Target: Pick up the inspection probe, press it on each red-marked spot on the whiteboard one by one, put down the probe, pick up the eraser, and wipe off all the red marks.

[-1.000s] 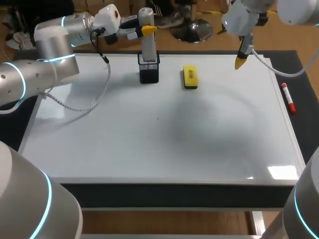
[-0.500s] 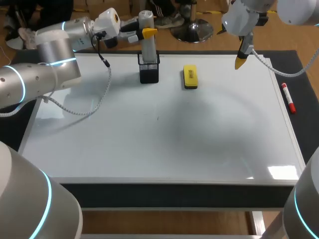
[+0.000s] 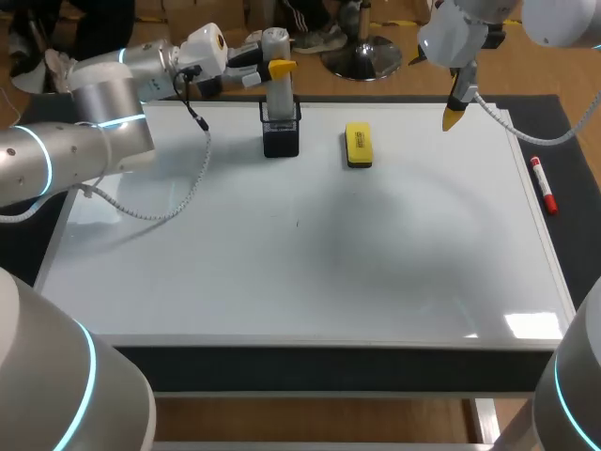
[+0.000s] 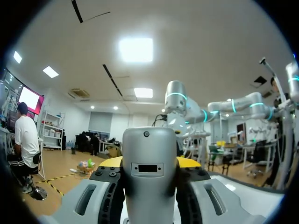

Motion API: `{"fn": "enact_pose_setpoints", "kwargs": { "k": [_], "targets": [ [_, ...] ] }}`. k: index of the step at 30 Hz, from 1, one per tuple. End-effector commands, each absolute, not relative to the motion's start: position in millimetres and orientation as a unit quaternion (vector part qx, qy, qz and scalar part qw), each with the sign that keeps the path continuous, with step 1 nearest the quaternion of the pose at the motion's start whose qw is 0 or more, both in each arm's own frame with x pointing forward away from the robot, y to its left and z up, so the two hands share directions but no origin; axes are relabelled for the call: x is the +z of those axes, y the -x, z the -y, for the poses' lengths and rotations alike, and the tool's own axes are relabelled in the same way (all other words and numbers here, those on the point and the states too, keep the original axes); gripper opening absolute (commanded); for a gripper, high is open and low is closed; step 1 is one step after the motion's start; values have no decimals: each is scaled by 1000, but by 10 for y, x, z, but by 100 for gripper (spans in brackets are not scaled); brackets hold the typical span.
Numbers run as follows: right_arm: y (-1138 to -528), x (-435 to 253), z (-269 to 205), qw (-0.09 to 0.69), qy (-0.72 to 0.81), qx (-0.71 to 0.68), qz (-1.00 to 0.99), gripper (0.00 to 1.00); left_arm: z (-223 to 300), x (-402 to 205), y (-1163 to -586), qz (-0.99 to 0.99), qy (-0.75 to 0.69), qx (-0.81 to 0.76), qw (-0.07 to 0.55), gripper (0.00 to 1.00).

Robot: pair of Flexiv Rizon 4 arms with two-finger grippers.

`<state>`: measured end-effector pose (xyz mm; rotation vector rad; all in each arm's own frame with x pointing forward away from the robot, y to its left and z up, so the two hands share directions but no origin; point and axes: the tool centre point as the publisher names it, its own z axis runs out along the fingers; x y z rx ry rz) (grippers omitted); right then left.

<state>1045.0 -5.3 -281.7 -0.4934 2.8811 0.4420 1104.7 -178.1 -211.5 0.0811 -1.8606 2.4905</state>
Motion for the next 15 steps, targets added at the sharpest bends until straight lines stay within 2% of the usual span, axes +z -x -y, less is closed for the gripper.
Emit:
{"fn": "enact_pose_setpoints", "kwargs": {
  "k": [1, 15],
  "targets": [
    [-10458, -2811, 54, 91, 167, 147, -971, 100, 1774, -2178, -11096, 594, -22, 804, 21, 0],
    [-10458, -2811, 54, 91, 167, 147, -971, 100, 1755, -2385, -11121, 589, -13, 807, 29, 0]
  ]
}}
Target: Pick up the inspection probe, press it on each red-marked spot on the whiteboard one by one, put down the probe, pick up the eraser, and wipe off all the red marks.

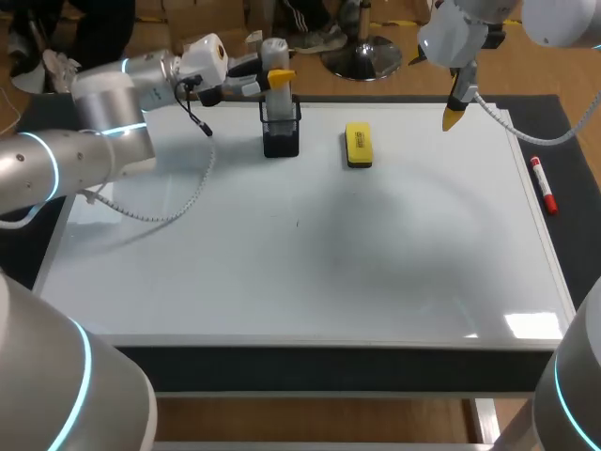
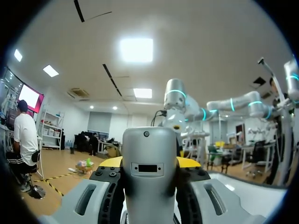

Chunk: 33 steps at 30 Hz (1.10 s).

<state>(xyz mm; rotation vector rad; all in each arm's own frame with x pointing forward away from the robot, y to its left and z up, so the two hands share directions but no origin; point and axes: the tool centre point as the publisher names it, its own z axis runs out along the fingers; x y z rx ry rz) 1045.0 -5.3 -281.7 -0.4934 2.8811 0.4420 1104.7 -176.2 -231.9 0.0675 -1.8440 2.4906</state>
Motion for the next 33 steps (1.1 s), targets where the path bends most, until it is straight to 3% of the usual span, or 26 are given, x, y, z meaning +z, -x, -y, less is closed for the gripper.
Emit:
{"fn": "enact_pose_setpoints", "kwargs": {
  "k": [1, 32, 33],
  "targets": [
    [-10458, -2811, 54, 91, 167, 147, -971, 100, 1757, -2398, -11116, 589, -13, 807, 30, 0],
    [-10458, -2811, 54, 91, 167, 147, -971, 100, 1779, -2638, -11072, 596, 0, 801, 52, 1],
    [-10458, -2811, 54, 91, 167, 147, -971, 100, 1781, -2637, -11067, 597, 1, 801, 53, 90]
  ]
}}
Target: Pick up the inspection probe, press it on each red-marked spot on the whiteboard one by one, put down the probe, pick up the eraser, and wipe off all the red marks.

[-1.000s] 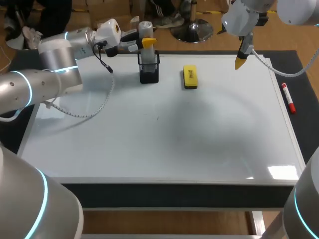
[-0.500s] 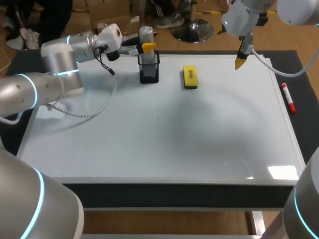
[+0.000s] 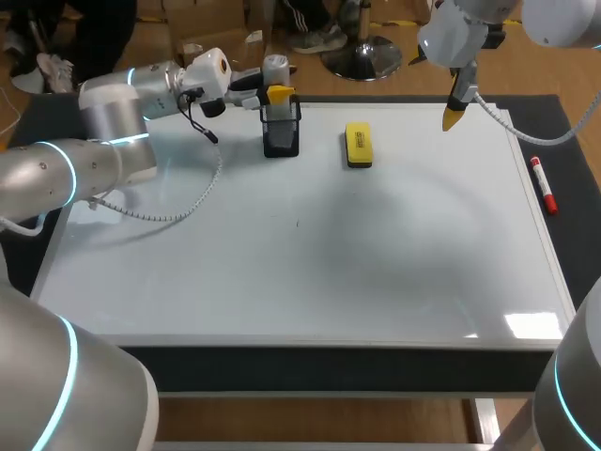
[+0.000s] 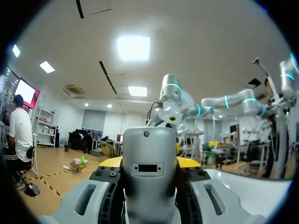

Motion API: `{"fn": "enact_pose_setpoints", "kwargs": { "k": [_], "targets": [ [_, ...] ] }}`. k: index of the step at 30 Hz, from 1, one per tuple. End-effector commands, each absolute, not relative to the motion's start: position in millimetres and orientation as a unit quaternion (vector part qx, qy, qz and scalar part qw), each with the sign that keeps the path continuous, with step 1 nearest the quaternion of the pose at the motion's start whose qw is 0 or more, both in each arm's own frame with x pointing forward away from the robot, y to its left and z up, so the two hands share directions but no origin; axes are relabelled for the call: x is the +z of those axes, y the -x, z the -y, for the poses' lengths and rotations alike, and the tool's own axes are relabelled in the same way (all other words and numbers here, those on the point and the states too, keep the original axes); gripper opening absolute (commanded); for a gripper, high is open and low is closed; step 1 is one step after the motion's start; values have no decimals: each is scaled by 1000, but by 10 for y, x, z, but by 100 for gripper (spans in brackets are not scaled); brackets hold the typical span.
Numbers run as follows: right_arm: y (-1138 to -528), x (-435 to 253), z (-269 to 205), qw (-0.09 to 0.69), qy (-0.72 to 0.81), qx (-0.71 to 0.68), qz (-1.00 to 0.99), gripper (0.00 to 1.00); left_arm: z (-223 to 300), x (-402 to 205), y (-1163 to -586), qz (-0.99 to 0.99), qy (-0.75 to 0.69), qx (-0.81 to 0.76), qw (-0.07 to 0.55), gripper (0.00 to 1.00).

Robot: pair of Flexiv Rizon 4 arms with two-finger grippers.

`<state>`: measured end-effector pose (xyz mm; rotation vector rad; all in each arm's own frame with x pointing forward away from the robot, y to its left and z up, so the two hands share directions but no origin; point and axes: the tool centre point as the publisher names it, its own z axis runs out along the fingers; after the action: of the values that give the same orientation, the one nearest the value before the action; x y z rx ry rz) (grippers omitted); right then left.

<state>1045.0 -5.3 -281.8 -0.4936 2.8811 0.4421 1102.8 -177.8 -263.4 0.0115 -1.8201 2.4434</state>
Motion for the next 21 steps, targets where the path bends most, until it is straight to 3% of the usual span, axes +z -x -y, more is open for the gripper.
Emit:
{"fn": "enact_pose_setpoints", "kwargs": {
  "k": [1, 21],
  "targets": [
    [-10458, -2811, 54, 91, 167, 147, -971, 100, 1782, -2633, -11060, 599, 3, 799, 54, 100],
    [-10458, -2811, 54, 91, 167, 147, -971, 100, 1656, -2492, -10991, 715, -7, 699, 25, 100]
  ]
}}
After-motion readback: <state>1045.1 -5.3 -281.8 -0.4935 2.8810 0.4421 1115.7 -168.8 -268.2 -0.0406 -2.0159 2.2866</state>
